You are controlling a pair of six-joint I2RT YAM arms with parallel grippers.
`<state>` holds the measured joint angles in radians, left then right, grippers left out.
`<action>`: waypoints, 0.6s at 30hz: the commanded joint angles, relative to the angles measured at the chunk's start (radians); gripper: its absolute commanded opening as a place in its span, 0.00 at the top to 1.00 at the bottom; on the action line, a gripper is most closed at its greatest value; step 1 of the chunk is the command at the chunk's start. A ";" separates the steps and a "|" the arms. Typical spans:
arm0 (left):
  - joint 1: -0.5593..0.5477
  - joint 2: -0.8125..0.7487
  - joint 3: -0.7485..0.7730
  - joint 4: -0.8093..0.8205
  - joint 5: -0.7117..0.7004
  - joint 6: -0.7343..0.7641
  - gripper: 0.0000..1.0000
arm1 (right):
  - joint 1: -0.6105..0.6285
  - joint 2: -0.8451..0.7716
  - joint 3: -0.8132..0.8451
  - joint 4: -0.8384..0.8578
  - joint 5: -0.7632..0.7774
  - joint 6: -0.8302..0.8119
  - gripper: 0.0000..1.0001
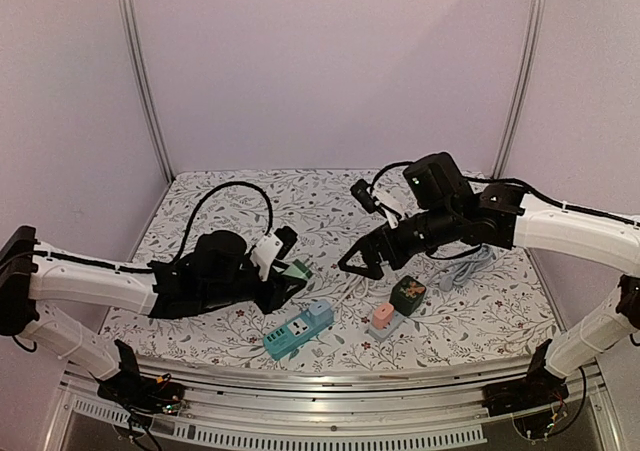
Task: Insert the plug
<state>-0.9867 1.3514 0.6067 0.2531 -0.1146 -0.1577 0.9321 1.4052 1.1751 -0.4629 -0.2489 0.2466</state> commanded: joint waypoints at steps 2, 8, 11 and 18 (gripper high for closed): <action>-0.069 -0.057 0.025 -0.022 0.106 0.120 0.89 | -0.033 0.115 0.088 0.007 -0.247 0.153 0.01; -0.095 -0.077 0.038 -0.027 0.146 0.150 0.88 | -0.033 0.205 0.122 0.007 -0.308 0.213 0.02; -0.108 -0.079 0.039 -0.019 0.151 0.156 0.88 | -0.033 0.228 0.119 0.045 -0.340 0.258 0.07; -0.120 -0.079 0.051 -0.023 0.139 0.165 0.88 | -0.033 0.298 0.137 0.079 -0.436 0.345 0.22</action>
<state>-1.0855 1.2846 0.6270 0.2398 0.0196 -0.0174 0.9009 1.6676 1.2892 -0.4202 -0.6075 0.5190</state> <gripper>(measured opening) 0.415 0.822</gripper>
